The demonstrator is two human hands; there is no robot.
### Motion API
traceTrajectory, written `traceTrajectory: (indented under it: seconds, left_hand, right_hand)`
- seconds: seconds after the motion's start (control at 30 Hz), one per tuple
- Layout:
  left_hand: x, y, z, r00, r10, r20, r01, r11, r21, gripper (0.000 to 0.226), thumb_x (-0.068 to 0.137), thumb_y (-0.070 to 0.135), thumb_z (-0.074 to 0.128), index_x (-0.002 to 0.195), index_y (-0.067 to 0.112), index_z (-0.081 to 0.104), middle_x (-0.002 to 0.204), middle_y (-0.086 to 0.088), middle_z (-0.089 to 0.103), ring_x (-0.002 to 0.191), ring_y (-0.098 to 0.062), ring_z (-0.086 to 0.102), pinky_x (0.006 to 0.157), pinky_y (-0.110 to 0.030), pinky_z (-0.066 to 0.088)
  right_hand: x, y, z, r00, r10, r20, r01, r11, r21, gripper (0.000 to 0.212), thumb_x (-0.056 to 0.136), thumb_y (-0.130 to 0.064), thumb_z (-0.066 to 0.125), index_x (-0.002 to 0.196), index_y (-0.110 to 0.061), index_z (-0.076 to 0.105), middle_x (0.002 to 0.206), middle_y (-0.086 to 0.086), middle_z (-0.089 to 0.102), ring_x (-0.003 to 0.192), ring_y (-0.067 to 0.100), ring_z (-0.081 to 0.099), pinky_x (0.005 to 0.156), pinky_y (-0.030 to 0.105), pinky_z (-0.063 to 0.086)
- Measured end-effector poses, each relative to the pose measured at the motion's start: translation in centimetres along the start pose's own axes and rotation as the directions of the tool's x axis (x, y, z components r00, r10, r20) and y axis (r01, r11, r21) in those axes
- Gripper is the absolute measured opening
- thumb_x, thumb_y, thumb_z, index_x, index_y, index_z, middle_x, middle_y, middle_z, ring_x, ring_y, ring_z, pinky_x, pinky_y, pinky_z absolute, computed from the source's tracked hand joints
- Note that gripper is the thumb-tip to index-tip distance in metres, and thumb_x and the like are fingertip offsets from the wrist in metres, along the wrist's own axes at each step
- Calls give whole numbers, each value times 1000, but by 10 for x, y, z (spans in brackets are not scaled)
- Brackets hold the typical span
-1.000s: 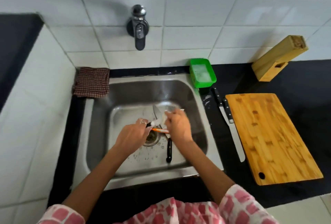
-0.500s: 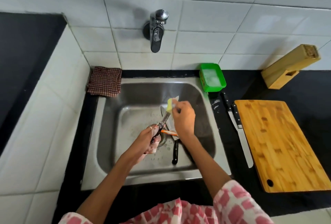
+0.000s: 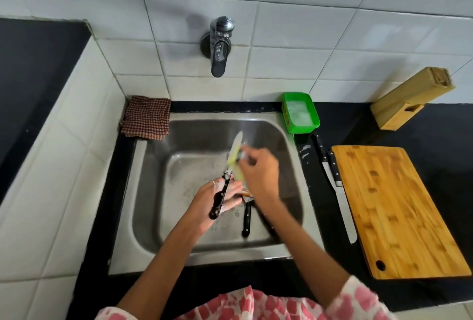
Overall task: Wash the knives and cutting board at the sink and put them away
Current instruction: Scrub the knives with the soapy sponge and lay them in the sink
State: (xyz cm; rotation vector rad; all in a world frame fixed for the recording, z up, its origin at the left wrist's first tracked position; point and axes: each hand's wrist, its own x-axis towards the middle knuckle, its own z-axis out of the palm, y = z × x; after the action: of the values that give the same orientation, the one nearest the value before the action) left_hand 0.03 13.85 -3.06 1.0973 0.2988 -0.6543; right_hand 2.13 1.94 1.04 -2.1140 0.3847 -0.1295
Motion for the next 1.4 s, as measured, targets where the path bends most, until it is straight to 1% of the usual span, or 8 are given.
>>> traceTrajectory:
  seconds: [0.2,0.43,0.57,0.67,0.93,1.13,1.3,1.4]
  left_hand:
    - [7,-4,23,976,-86,-201,14,943,-332,29,98,15,39,80,8,62,62,-2,64,55,-10,61,51,-20,47]
    - [22,11,15,977,-165,-138,66,839,-540,29,99,11,31,112,5,56,131,-3,50,125,-18,44,87,-32,44]
    - [23,11,22,970,-206,-131,106,840,-532,27,98,13,36,105,10,62,102,-8,62,76,-17,64,70,-27,55]
    - [21,19,18,965,-200,-169,70,818,-571,20,98,19,42,101,8,59,106,4,57,101,-16,56,96,-38,43]
    - [35,9,0,947,-211,-243,-10,735,-677,29,101,29,34,105,12,58,107,2,62,129,-18,45,87,-35,43]
    - [31,6,0,959,-227,-169,73,776,-626,33,99,32,38,95,9,61,72,-6,70,70,-19,69,57,-29,57]
    - [32,6,-6,947,-207,-245,12,787,-617,29,100,21,34,86,8,56,69,0,67,78,-14,58,71,-33,45]
    - [32,4,8,946,-215,-241,38,817,-576,28,100,19,36,86,8,57,69,-3,66,66,-16,63,67,-29,49]
  right_hand:
    - [-22,5,36,987,142,72,-142,990,-6,27,86,-3,52,105,-9,70,61,3,58,49,8,46,44,13,35]
    - [-60,21,15,951,154,268,-181,981,76,16,80,-7,60,88,-10,74,56,0,51,51,7,38,52,24,34]
    - [-28,16,20,963,209,172,-226,970,87,21,84,-8,60,100,-15,72,59,0,54,43,3,35,43,15,29]
    - [-52,18,16,954,122,276,-136,990,33,22,82,-6,58,95,-15,73,52,-9,49,42,2,40,47,14,30]
    - [-49,14,19,949,43,313,16,983,-185,35,86,-7,54,117,-17,65,61,-14,43,54,3,43,54,13,36]
    - [-14,-16,34,952,31,304,72,944,-323,29,91,-10,51,117,-10,65,108,14,62,96,26,60,89,35,48]
    - [-56,-2,10,894,31,446,127,939,-319,29,89,-9,55,60,-14,59,89,15,61,76,25,56,74,37,48]
    - [-34,-4,11,942,77,327,25,954,-297,22,86,-7,56,67,-16,63,73,13,61,55,18,50,57,30,44]
